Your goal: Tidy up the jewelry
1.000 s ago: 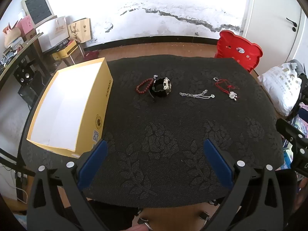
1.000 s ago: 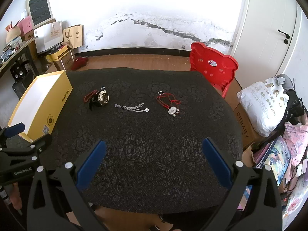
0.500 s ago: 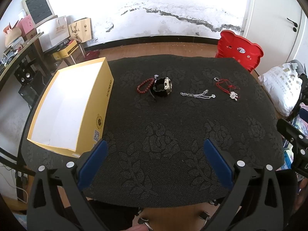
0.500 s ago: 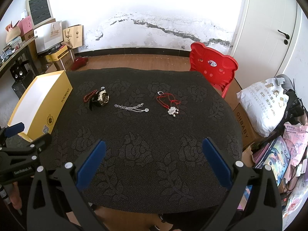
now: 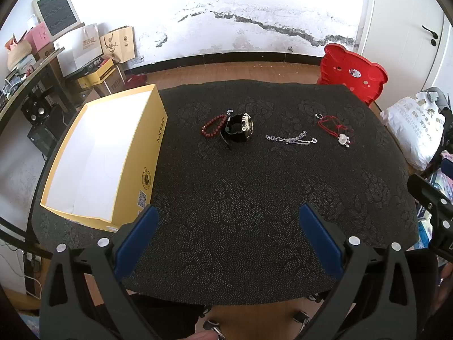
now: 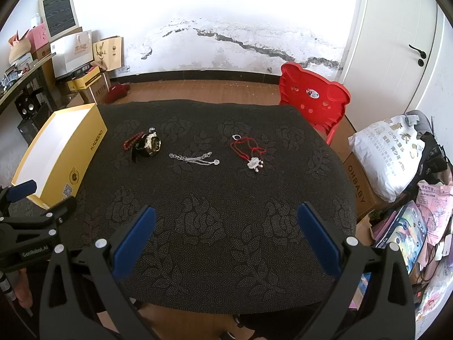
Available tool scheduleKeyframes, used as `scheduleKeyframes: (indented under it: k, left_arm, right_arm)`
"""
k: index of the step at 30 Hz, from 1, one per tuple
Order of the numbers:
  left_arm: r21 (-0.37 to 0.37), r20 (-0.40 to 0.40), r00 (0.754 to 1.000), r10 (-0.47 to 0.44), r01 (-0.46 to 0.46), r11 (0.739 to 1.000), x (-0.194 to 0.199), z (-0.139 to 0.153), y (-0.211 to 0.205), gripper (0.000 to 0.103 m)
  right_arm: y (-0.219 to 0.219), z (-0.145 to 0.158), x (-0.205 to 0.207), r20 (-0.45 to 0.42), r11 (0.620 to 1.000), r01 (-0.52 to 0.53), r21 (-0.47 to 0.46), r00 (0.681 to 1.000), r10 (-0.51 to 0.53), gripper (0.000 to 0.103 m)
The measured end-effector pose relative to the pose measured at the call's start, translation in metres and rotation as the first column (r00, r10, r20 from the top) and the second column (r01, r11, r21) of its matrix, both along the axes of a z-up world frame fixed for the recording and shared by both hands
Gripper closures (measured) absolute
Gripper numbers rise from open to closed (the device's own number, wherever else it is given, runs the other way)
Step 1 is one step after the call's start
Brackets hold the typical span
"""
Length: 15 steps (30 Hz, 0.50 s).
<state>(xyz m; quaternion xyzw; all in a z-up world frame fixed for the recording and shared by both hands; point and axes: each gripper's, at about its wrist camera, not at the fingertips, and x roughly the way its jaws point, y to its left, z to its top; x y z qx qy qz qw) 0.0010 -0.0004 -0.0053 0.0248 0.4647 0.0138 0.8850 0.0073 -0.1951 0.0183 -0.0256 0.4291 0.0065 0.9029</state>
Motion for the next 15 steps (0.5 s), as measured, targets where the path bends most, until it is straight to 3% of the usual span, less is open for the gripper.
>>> scheduleKeyframes:
  k: [15]
  left_arm:
    - [0.003,0.002,1.000,-0.001,0.001,1.000,-0.0010,0.0001,0.0001,0.006]
  right_arm:
    - [0.0002,-0.0001,-0.0007,0.004,1.000,0.002,0.001,1.000,-0.002,0.006]
